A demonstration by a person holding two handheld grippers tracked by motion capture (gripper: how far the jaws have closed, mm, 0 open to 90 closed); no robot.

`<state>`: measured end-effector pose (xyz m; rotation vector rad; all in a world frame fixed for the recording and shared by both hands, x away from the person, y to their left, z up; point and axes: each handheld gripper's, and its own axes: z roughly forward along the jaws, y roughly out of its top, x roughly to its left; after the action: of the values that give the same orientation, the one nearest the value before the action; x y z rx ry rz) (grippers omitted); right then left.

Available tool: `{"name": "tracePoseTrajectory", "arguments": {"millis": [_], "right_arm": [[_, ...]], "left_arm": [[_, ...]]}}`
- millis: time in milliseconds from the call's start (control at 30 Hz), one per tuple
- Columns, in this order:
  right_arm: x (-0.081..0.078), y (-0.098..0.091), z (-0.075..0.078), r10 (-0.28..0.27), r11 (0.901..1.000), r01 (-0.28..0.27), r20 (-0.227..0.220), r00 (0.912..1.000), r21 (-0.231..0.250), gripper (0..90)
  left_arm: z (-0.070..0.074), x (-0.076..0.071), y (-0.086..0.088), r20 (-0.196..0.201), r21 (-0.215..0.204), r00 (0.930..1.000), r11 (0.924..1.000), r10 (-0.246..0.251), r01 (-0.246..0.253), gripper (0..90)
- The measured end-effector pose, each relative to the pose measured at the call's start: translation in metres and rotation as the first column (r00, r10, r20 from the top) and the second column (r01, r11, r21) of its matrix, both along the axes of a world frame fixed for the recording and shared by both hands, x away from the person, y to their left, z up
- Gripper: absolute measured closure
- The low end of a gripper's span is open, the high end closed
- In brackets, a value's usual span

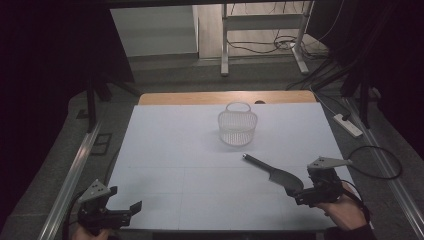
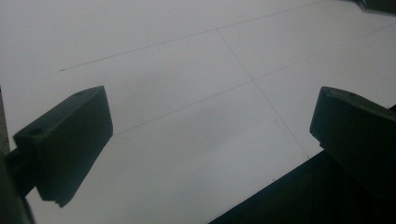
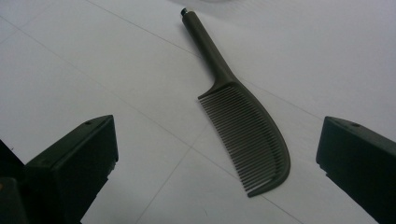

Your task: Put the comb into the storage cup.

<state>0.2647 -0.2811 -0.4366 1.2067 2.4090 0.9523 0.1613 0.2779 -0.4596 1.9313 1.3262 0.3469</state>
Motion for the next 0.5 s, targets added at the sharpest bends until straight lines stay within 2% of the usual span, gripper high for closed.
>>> {"name": "tracePoseTrajectory", "arguments": {"millis": [300, 500], "right_arm": [[0.011, 0.010, -0.003, 0.004, 0.9998, -0.004, -0.008, 1.0000, -0.021, 0.0], [0.019, 0.021, -0.006, 0.022, 0.9993, -0.022, -0.031, 0.9993, -0.029, 0.0]], "left_arm": [[0.000, 0.000, 0.001, -0.002, -0.004, 1.0000, 1.0000, 0.001, -0.001, 0.2], [0.000, 0.000, 0.000, -0.003, -0.004, 1.0000, 1.0000, 0.000, 0.000, 0.3]]}}
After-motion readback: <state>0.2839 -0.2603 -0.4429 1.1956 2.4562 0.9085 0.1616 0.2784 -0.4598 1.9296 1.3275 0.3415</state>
